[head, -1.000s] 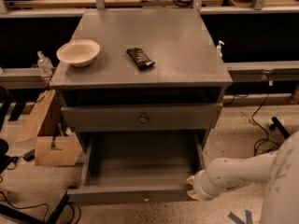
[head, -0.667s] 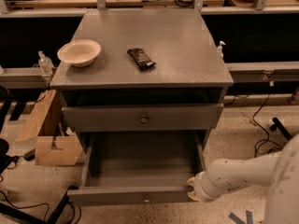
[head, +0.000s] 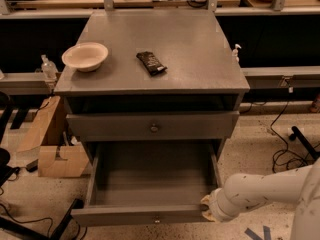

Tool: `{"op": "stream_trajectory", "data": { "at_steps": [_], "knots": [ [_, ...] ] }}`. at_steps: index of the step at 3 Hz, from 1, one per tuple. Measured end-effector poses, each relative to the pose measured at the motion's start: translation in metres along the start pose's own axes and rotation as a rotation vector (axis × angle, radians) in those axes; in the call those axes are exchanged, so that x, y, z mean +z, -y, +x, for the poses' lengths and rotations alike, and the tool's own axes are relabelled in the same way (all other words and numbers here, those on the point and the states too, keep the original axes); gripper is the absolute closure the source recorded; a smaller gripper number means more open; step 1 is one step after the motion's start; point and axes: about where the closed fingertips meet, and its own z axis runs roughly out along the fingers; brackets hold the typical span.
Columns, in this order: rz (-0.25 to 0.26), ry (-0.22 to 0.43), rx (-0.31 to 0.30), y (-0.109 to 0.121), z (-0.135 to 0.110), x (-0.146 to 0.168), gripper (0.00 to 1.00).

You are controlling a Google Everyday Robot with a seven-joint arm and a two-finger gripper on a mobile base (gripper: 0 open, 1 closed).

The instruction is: Open middle drawer

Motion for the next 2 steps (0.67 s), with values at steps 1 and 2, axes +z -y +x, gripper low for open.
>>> {"op": "stream_trajectory", "data": {
  "at_steps": [1, 2],
  "knots": [
    [0.0, 0.0, 0.0, 0.0003, -0.0001, 0.0, 1.0],
    [-0.007, 0.008, -0.01, -0.0024, -0.0012, 0.0007, 1.0]
  ]
}}
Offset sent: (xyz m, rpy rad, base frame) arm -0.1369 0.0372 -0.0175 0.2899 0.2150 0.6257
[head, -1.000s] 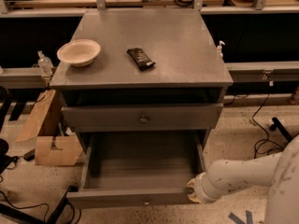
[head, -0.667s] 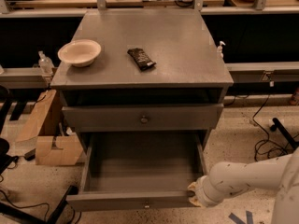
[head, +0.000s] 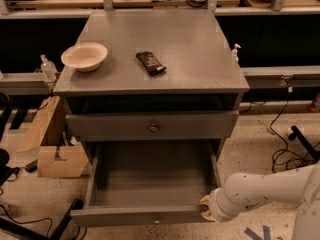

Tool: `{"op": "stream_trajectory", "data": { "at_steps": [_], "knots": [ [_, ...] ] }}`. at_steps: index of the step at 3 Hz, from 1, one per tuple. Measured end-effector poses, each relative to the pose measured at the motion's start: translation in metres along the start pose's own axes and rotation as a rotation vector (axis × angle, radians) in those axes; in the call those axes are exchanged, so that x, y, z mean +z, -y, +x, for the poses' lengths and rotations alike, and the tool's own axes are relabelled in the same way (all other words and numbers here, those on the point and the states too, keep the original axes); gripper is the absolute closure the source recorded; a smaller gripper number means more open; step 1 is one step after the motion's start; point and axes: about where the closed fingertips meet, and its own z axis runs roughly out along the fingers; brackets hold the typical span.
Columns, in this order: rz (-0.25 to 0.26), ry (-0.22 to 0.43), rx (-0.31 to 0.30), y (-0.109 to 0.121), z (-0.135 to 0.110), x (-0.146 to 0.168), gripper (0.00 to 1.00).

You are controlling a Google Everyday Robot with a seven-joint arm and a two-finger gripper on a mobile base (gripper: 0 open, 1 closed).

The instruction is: Open middle drawer

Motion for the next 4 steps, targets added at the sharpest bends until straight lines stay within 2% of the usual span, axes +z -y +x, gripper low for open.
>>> {"op": "stream_trajectory", "data": {
  "at_steps": [2, 3, 4],
  "knots": [
    [0.0, 0.0, 0.0, 0.0, 0.0, 0.0, 1.0],
    [0.0, 0.0, 0.0, 0.0, 0.0, 0.0, 0.82],
    [0.0, 0.0, 0.0, 0.0, 0.0, 0.0, 0.58]
  ]
}}
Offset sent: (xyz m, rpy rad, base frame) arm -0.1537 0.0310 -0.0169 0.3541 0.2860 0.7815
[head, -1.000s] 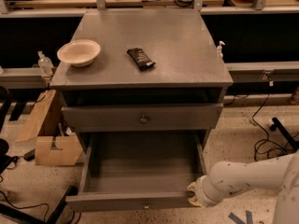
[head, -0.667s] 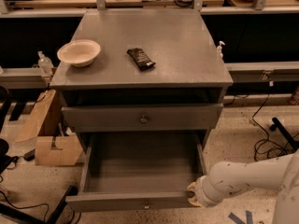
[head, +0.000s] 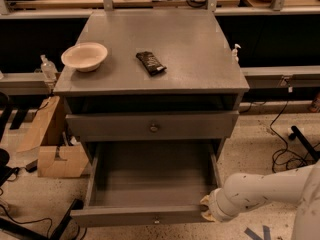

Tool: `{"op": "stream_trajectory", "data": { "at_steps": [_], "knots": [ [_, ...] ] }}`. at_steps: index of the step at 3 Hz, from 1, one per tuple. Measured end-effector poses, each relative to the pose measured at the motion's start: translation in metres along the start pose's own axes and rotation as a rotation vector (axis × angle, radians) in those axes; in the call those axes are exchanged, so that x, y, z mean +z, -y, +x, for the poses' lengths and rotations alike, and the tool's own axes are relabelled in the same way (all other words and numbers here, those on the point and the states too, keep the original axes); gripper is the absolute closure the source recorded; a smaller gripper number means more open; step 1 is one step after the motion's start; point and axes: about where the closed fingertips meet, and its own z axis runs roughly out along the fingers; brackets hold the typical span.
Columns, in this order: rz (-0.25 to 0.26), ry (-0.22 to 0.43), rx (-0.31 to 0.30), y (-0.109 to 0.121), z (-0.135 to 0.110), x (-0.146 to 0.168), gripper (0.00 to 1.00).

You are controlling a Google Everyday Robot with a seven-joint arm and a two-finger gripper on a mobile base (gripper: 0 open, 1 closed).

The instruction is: Open middle drawer

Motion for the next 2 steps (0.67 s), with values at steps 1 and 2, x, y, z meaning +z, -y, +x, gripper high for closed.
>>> {"op": "stream_trajectory", "data": {
  "at_steps": [1, 2],
  "knots": [
    [-0.001, 0.0, 0.0, -0.0002, -0.0001, 0.0002, 0.28],
    [-0.002, 0.0, -0.001, -0.0007, -0.0004, 0.0007, 0.05]
  ]
}}
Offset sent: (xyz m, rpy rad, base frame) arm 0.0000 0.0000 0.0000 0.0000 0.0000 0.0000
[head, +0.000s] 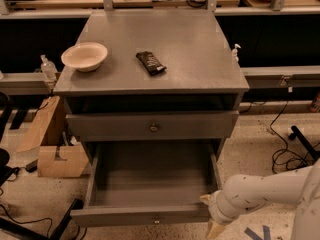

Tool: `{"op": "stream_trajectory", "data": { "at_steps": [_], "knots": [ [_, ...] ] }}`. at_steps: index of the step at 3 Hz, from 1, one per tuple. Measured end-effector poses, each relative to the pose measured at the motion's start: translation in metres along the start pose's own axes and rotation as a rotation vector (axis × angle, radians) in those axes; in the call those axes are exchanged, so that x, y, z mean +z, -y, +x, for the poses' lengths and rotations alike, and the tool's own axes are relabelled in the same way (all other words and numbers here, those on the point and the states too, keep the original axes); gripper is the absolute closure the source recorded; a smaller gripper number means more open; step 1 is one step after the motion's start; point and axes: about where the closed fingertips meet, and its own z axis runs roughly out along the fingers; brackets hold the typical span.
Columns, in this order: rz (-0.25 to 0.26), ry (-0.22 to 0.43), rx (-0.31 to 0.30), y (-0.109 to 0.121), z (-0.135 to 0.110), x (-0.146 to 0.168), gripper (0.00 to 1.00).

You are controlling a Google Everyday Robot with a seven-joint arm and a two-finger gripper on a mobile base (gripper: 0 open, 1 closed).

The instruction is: Open middle drawer

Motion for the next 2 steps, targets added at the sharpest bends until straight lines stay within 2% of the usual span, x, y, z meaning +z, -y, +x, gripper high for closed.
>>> {"op": "stream_trajectory", "data": {
  "at_steps": [1, 2],
  "knots": [
    [-0.001, 0.0, 0.0, -0.0003, -0.0001, 0.0003, 0.0],
    [-0.001, 0.0, 0.0, -0.0003, -0.0001, 0.0003, 0.0]
  ]
}}
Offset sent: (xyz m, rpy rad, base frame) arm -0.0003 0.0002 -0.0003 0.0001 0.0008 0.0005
